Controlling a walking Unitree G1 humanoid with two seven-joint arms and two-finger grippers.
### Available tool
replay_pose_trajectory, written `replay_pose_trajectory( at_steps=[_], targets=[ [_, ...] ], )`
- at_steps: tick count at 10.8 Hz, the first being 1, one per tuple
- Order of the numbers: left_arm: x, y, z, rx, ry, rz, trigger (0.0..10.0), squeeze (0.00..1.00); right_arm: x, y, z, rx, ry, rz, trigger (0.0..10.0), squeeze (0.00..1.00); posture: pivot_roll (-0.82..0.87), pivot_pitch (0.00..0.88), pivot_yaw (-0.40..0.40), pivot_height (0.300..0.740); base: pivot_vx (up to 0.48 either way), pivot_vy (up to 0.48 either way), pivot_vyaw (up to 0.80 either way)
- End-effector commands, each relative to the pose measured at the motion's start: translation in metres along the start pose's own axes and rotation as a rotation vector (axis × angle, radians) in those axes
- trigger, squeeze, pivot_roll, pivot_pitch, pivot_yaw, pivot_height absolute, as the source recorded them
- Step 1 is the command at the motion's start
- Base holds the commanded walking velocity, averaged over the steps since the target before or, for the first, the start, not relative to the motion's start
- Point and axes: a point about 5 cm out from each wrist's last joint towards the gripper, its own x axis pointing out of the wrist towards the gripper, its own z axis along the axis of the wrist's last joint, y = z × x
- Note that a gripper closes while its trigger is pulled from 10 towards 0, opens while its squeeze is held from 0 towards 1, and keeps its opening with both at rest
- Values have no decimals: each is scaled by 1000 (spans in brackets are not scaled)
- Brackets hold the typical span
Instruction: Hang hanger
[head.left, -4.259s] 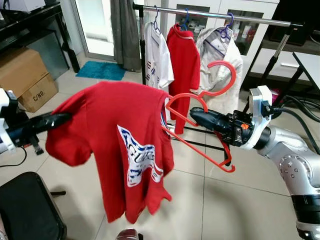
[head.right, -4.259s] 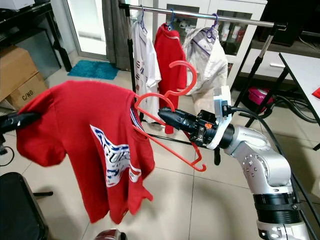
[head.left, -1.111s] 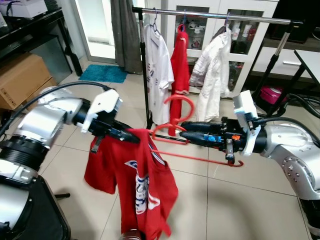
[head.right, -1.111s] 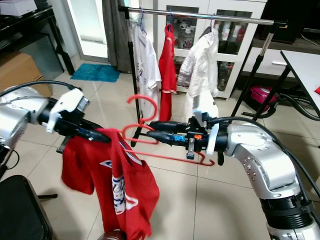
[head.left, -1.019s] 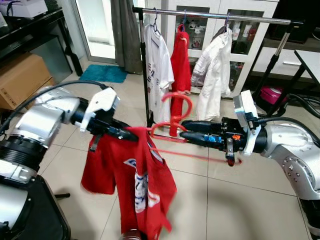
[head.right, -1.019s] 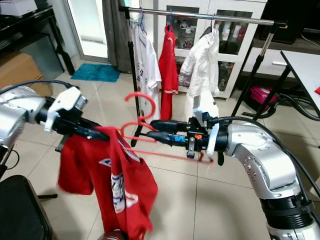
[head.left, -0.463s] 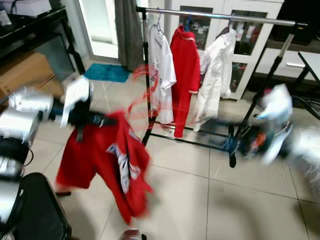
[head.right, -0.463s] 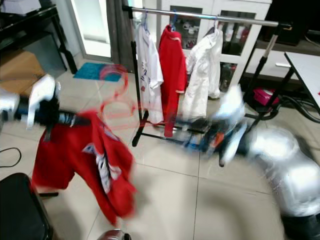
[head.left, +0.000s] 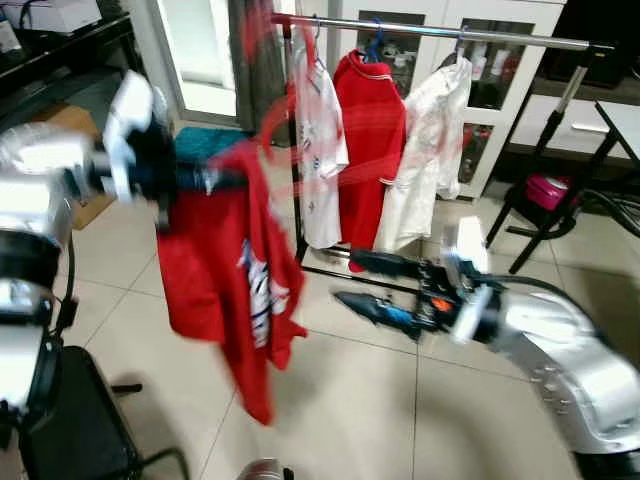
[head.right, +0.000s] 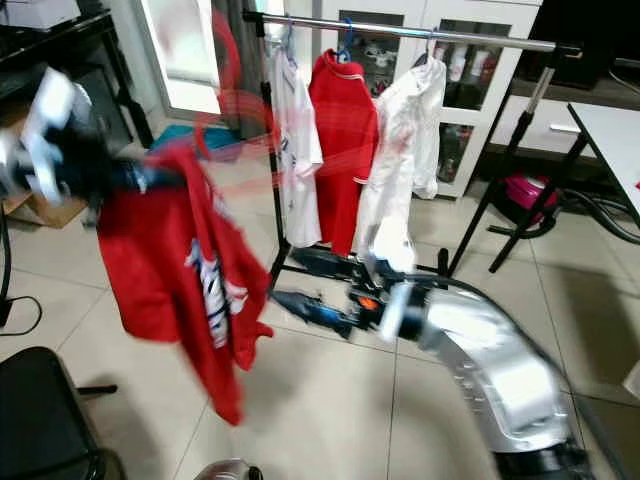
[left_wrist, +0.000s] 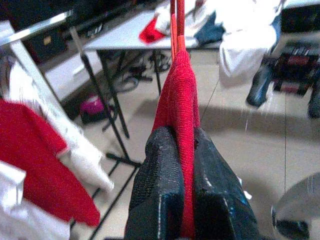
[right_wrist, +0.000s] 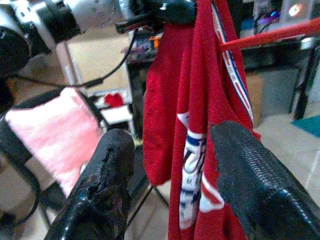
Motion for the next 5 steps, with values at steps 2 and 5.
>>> replay_pose_trajectory(
  at_steps=[2, 5],
  targets=[
    [5, 1, 16, 12, -94, -31, 0, 0, 27, -1, 5, 6, -85, -105, 10000, 0, 63, 31, 67, 740, 0, 0, 0],
    [20, -1, 15, -14, -160, -55, 0, 0, 57, 1, 6, -23, -129, -136, 10000, 0, 69, 39, 70, 740, 0, 0, 0]
  ],
)
